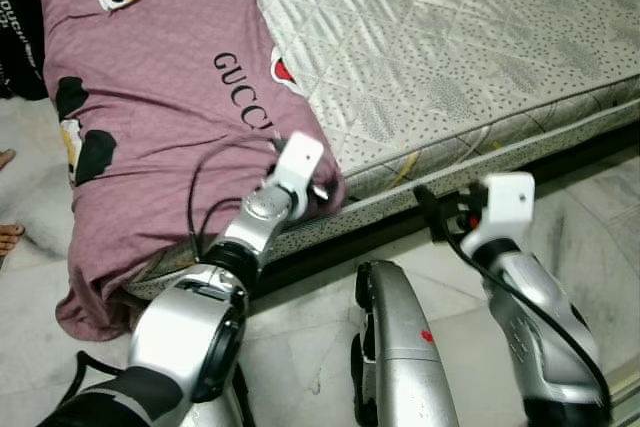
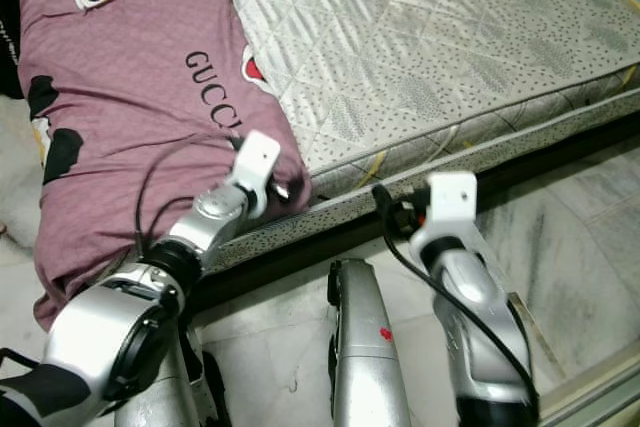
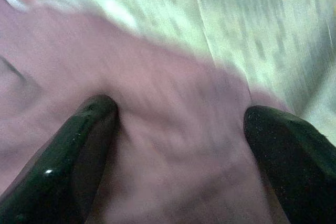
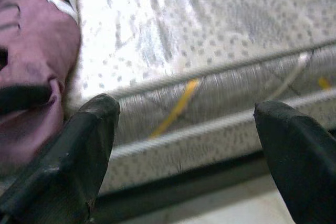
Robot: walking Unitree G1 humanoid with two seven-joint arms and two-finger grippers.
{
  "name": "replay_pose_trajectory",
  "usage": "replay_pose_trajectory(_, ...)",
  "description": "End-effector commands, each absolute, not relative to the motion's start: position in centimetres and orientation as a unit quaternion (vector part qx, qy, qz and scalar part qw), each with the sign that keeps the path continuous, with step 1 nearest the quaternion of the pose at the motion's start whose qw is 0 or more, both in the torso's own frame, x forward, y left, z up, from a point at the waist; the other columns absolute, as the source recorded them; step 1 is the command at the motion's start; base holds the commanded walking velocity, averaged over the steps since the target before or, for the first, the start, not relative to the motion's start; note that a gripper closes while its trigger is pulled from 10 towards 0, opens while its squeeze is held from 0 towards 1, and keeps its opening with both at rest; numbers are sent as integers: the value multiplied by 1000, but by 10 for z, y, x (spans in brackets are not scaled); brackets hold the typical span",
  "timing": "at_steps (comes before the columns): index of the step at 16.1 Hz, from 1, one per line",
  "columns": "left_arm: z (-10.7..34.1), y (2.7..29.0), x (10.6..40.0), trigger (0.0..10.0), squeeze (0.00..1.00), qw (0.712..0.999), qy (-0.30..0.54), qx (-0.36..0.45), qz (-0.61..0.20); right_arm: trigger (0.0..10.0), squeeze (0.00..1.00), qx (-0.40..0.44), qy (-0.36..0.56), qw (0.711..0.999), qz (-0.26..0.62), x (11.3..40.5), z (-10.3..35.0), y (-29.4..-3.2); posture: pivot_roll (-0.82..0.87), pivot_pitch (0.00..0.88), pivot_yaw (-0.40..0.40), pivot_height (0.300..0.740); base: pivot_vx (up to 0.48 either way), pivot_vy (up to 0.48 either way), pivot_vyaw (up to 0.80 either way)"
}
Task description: Clean up the room
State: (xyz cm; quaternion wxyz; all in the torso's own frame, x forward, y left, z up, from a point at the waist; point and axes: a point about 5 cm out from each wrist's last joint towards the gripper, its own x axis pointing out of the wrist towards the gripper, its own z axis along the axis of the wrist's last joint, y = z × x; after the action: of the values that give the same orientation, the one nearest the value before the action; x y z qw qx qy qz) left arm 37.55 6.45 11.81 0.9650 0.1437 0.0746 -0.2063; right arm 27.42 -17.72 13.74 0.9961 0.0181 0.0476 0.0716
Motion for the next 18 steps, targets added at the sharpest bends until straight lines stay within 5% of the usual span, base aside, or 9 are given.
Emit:
replay_pose_trajectory(1,138,70,381,10000,0,970,12,154,-187,10000,0,21,49,997,63,276,133,-177,-214,149,4,522,0,0,0)
replay_pose_trajectory(8,199,129,379,10000,0,983,-158,51,-75,10000,0,44,11,996,72,315,140,-152,-124,22,13,522,0,0,0)
replay_pose_trajectory(9,193,157,361,10000,0,983,-180,38,-16,10000,0,47,7,996,72,323,139,-149,-99,0,20,522,0,0,0)
replay_pose_trajectory(13,159,200,315,10000,0,984,-153,6,86,10000,0,75,0,996,49,335,136,-152,-70,0,30,522,0,0,0)
replay_pose_trajectory(18,140,206,287,10000,0,987,-120,-5,111,10000,0,90,-9,995,51,334,128,-151,-63,0,18,522,0,0,0)
